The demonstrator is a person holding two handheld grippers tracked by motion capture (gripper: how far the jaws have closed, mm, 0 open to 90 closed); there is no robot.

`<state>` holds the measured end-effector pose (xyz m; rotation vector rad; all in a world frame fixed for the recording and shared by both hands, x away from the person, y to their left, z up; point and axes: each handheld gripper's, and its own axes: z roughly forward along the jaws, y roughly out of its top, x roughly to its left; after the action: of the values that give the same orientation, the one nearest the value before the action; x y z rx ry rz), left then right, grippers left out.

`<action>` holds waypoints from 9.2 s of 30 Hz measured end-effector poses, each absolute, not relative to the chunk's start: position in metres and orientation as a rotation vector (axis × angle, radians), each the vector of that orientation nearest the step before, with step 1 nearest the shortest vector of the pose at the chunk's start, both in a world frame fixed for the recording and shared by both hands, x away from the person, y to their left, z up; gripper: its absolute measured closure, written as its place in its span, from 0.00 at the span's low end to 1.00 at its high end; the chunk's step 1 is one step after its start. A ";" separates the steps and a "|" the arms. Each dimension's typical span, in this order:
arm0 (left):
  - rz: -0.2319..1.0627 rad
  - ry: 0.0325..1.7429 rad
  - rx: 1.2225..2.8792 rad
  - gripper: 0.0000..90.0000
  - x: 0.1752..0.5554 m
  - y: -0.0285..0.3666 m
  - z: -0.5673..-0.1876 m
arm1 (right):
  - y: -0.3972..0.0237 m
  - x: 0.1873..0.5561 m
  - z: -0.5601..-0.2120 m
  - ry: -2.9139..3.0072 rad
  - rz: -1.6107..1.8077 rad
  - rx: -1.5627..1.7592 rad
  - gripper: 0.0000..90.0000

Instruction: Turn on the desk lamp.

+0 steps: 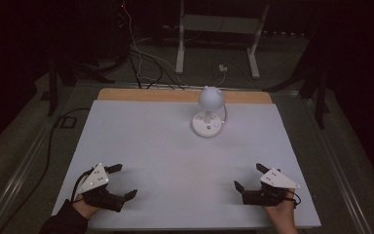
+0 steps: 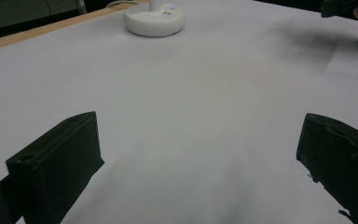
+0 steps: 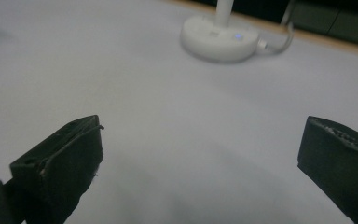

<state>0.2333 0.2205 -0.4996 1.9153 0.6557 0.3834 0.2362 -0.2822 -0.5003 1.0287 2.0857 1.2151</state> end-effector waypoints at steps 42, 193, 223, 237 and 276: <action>0.330 0.630 1.905 0.00 0.231 0.217 -0.497 | -0.270 0.239 -0.481 2.063 1.118 1.121 0.00; 0.311 0.622 1.889 0.00 0.230 0.218 -0.496 | -0.121 0.407 -0.483 1.767 1.008 1.453 0.98; 0.315 0.625 1.896 0.00 0.230 0.219 -0.496 | -0.118 0.425 -0.507 1.855 0.955 1.524 1.00; 0.320 0.621 1.897 0.00 0.230 0.218 -0.496 | -0.117 0.427 -0.510 1.860 0.927 1.502 1.00; 0.319 0.622 1.892 0.00 0.231 0.219 -0.496 | -0.126 0.394 -0.472 2.062 1.205 1.265 0.44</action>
<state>0.2307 0.2186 -0.4960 1.8921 0.6221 0.3185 0.3940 -0.1262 -0.4719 1.2648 2.0619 1.2055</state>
